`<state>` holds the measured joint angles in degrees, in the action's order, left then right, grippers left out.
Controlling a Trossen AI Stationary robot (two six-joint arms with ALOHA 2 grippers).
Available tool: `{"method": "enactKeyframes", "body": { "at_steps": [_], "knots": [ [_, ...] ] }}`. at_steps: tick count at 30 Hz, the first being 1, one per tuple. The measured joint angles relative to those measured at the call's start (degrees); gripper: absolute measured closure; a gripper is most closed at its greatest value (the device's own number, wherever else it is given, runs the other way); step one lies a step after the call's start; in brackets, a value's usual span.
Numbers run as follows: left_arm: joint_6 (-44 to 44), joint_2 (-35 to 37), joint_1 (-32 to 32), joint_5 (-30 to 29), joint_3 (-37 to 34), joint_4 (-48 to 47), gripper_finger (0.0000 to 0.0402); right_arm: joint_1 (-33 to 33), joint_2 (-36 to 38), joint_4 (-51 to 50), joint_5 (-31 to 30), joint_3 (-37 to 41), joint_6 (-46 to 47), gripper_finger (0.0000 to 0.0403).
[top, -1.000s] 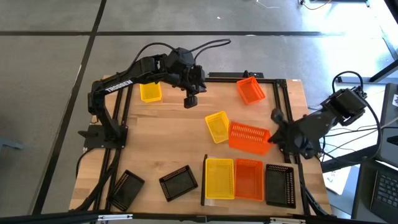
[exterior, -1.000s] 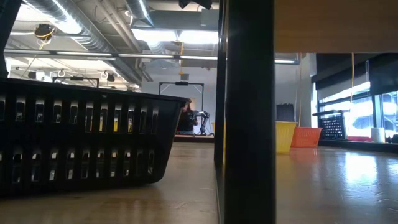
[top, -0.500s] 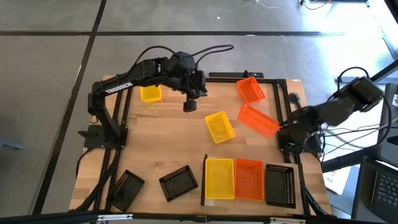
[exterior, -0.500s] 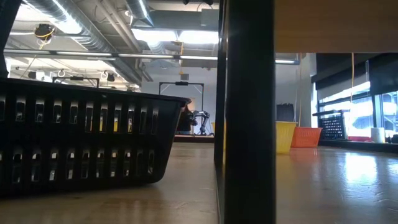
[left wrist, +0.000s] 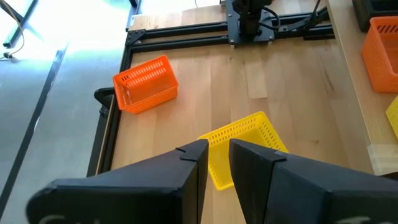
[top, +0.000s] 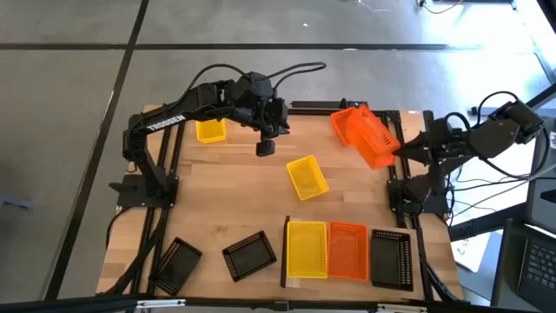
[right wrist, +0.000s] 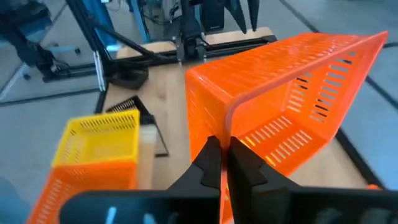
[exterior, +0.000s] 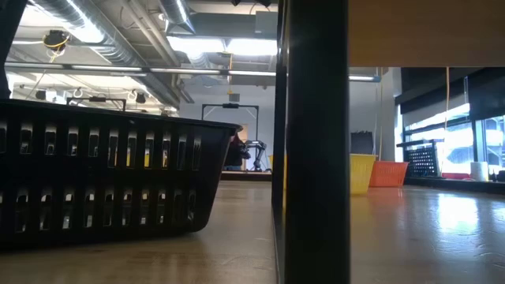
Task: Stack baskets on shelf by color
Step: Stack the left orange bin on top of the orange bin
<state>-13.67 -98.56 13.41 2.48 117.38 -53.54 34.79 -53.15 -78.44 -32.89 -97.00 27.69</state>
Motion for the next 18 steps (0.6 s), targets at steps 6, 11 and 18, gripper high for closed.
{"method": "enactKeyframes", "body": {
  "at_steps": [6, 11, 18],
  "knots": [
    [0.0, 0.0, 0.0, 0.0, 0.0, 0.0, 0.0344, 0.0, -4.7, 0.5, 4.7, -2.6, 7.8, 0.0402],
    [0.0, 0.0, 0.0, 0.0, 0.0, -1.2, 0.0344, 0.0, -8.1, -0.6, 13.0, -4.4, 13.7, 0.0402],
    [-0.4, 0.0, 0.1, -0.1, 0.0, -2.8, 0.0344, 0.0, -11.8, -0.6, 25.0, -4.7, 19.6, 0.0402]
  ]
}}
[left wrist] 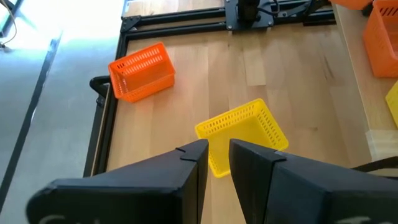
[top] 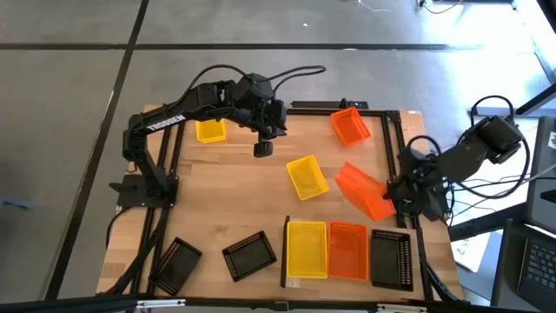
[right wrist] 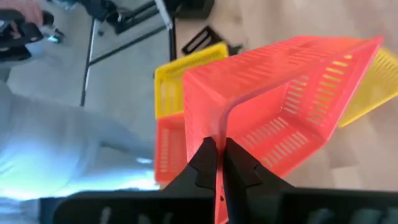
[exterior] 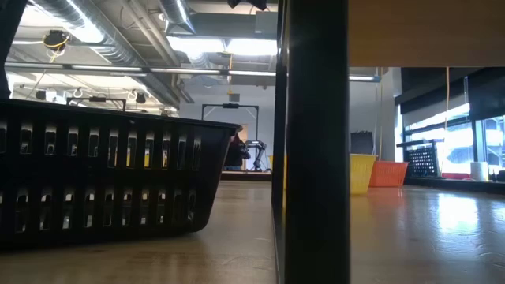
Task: Stack baskets on shelf by color
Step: Stack the left orange bin on top of the orange bin
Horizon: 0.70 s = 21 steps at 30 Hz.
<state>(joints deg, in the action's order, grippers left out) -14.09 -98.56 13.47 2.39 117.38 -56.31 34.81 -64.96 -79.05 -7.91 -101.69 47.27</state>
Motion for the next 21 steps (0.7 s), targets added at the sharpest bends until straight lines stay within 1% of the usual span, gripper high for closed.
{"method": "enactKeyframes", "body": {
  "at_steps": [5, 9, 17, 21],
  "knots": [
    [0.0, 0.0, 0.0, 0.0, 0.0, 0.0, 0.0344, 0.0, -2.7, 0.0, 6.2, 0.0, 0.5, 0.0402],
    [0.0, 0.0, 0.0, 0.0, 0.0, 0.0, 0.0344, 0.0, -4.1, 0.0, 9.4, 0.0, 0.5, 0.0402],
    [-0.1, 0.0, 0.0, 0.0, 0.0, 0.0, 0.0344, 0.0, -4.9, -0.4, 9.6, 0.0, 0.0, 0.0402],
    [-0.1, 0.0, 0.0, 0.0, 0.0, 0.0, 0.0344, 0.0, -5.0, -3.2, 8.7, 0.0, -1.2, 0.0402]
  ]
}}
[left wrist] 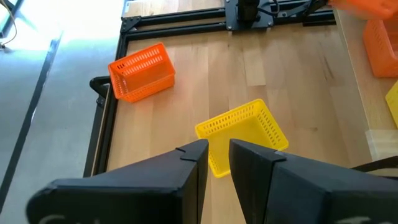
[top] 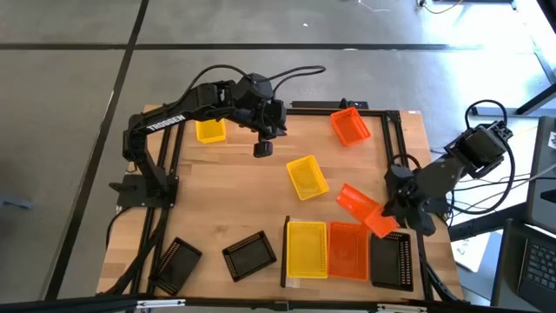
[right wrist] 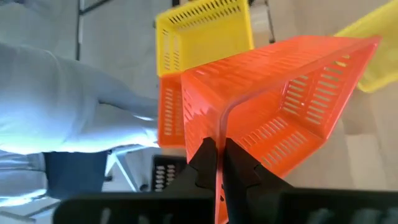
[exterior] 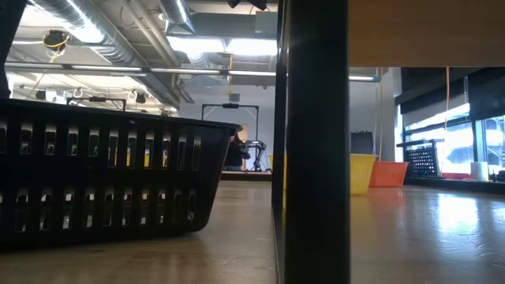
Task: Stack baskets on shelf by color
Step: Stack the left orange bin on top of the orange bin
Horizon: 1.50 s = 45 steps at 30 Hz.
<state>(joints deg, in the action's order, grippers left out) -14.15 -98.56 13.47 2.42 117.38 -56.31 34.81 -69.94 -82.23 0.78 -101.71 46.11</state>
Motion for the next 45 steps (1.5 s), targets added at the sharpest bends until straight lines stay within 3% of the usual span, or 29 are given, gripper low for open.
{"method": "enactKeyframes", "body": {
  "at_steps": [12, 19, 34, 45],
  "knots": [
    [0.0, 0.0, 0.0, 0.0, 0.0, -0.1, 0.0344, 0.0, -0.1, -1.6, 2.7, 0.0, -2.9, 0.0402],
    [0.0, 0.0, 0.0, 0.0, 0.0, -0.1, 0.0344, 0.0, -0.1, -0.2, 7.8, 0.0, 0.1, 0.0402],
    [0.0, 0.0, 0.0, 0.0, 0.0, -0.2, 0.0344, 0.0, -0.7, 1.6, 7.7, 0.0, 0.1, 0.0402],
    [0.0, 0.0, 0.0, 0.0, 0.0, -0.3, 0.0344, 0.0, -3.1, 1.4, 12.9, 0.0, -0.1, 0.0388]
  ]
}}
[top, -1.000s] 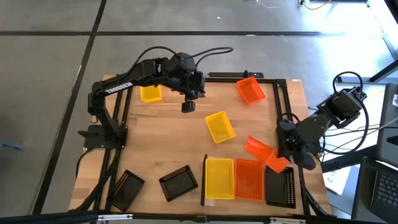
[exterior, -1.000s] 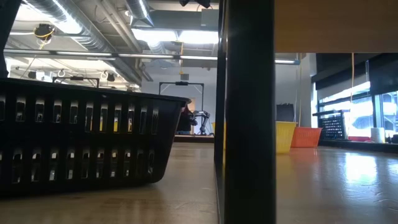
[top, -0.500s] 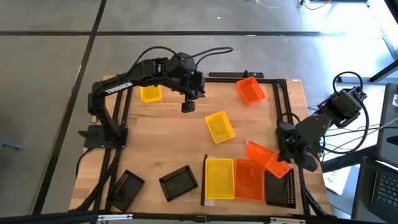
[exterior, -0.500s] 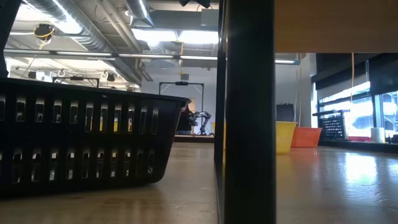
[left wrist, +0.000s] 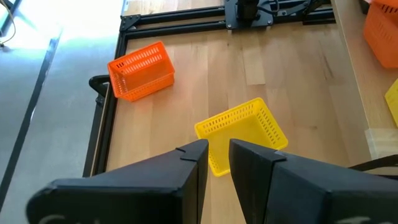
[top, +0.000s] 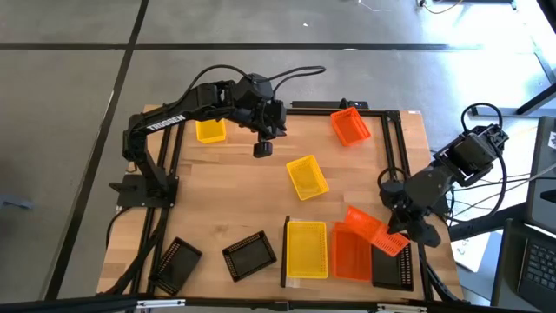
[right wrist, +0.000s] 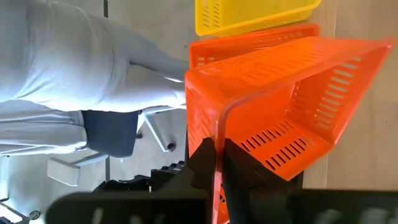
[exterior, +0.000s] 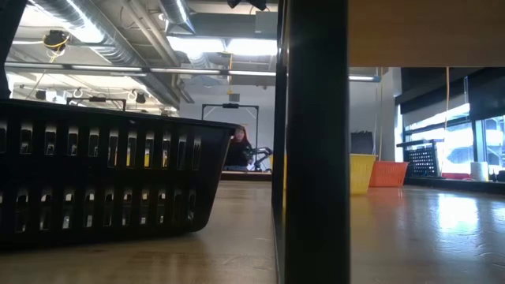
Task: Stack baskets on shelf by color
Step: Stack the left orange bin on top of the orange bin
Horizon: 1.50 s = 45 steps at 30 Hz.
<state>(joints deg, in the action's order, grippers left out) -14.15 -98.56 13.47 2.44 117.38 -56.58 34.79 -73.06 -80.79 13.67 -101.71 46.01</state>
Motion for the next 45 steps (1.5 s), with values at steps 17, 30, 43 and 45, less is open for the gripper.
{"method": "enactKeyframes", "body": {
  "at_steps": [17, 30, 43, 45],
  "knots": [
    [0.0, 0.0, 0.0, 0.0, 0.0, 0.0, 0.0344, 0.0, -0.1, 0.2, -3.6, 0.0, -1.8, 0.0375],
    [0.0, 0.0, 0.0, 0.0, 0.0, 0.0, 0.0344, 0.0, -0.2, 0.3, -3.5, 0.0, -4.6, 0.0387],
    [0.0, 0.0, 0.0, 0.0, 0.0, -0.9, 0.0344, 0.0, -0.6, 4.8, -4.7, 0.0, -5.3, 0.0364],
    [0.0, 0.0, 0.0, 0.0, 0.0, -1.4, 0.0344, 0.0, -0.6, 4.9, -4.6, 0.0, -5.9, 0.0364]
  ]
}}
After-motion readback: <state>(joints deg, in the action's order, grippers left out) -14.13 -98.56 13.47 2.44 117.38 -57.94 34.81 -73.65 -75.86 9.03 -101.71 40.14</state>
